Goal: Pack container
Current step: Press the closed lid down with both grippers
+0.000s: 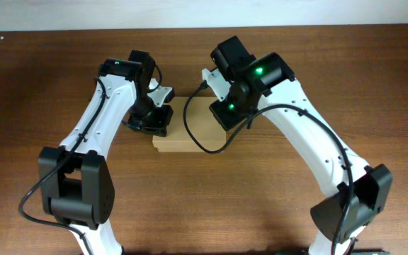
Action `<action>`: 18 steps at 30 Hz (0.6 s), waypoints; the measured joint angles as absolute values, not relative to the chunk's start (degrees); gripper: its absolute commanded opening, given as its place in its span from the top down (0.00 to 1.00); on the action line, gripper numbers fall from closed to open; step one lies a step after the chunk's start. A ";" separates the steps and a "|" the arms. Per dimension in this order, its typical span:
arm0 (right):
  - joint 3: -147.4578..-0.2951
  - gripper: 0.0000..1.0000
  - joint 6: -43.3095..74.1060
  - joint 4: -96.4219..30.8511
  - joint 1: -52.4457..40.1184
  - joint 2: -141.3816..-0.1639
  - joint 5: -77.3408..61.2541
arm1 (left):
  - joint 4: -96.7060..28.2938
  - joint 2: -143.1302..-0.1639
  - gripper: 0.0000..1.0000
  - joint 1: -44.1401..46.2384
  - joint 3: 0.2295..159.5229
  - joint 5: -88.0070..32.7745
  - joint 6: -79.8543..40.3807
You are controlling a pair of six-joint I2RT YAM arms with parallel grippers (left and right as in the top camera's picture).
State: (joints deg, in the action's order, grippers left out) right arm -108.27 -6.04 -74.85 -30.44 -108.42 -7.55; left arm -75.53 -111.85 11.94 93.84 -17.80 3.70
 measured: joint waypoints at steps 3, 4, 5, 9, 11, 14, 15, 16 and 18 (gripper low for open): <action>-107.42 0.96 -6.00 -72.40 -30.46 -109.06 -9.74 | -75.55 -111.85 0.98 11.94 93.84 -17.80 3.68; -107.07 0.96 -6.02 -71.83 -30.46 -109.14 -10.11 | -75.53 -111.85 0.98 11.94 93.84 -17.80 3.68; -106.72 0.96 -6.00 -71.42 -30.46 -109.16 -10.41 | -75.55 -111.85 0.98 11.94 93.84 -17.80 3.68; -105.25 0.96 -6.00 -70.48 -30.28 -109.47 -10.66 | -75.55 -111.85 0.98 11.94 93.84 -17.80 3.70; -103.70 0.97 -5.98 -69.69 -30.11 -109.62 -10.66 | -75.57 -111.85 0.98 11.94 93.84 -17.82 3.68; -100.36 0.96 -5.93 -67.99 -29.87 -110.06 -10.63 | -75.59 -111.85 0.98 11.94 93.84 -17.82 3.68; -99.07 0.96 -5.96 -67.22 -29.85 -110.21 -10.63 | -75.59 -111.85 0.98 11.94 93.84 -17.82 3.68; -97.91 0.96 -5.96 -66.63 -29.85 -110.34 -10.66 | -75.59 -111.85 0.98 11.94 93.84 -17.80 3.68; -95.66 0.96 -5.93 -65.45 -29.80 -110.63 -10.63 | -75.61 -111.85 0.98 11.94 93.84 -17.82 3.68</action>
State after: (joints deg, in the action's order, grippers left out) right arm -95.66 -5.93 -65.45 -29.80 -110.63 -10.63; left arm -75.61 -111.85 11.94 93.84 -17.82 3.68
